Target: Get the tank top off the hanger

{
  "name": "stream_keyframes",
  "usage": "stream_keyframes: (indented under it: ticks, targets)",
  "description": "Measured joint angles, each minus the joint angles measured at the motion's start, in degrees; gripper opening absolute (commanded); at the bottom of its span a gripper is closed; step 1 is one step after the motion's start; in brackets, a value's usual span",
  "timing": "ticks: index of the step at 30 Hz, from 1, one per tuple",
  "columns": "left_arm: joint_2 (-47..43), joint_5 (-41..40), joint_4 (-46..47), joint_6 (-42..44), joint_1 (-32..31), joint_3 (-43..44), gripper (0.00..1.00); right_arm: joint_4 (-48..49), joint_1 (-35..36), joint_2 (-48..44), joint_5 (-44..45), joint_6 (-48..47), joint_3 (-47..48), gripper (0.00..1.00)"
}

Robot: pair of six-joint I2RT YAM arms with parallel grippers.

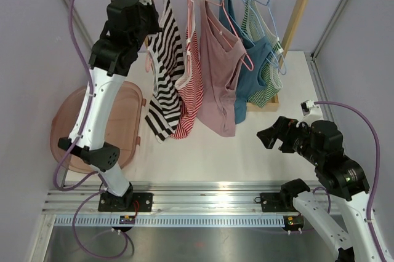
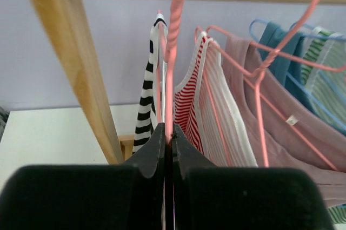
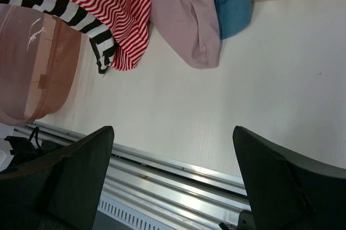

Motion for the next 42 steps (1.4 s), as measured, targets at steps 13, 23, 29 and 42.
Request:
stream_keyframes:
  ticks: [13, 23, 29, 42]
  targets:
    - [-16.9, 0.1, -1.4, -2.3, 0.0, -9.3, 0.00, 2.0, 0.0, 0.2, -1.8, -0.2, 1.2, 0.99]
    - [-47.5, 10.3, -7.8, -8.5, 0.0, -29.5, 0.00, 20.6, 0.0, 1.9, -19.8, 4.0, -4.9, 0.99]
    - [-63.9, 21.6, -10.0, -10.0, 0.0, -40.6, 0.00, 31.3, 0.1, 6.1, -28.7, 9.2, -10.6, 0.99]
    - [-69.3, 46.3, -3.8, -18.2, 0.0, -78.1, 0.00, 44.7, 10.6, 13.0, -25.0, 14.5, -16.5, 0.97]
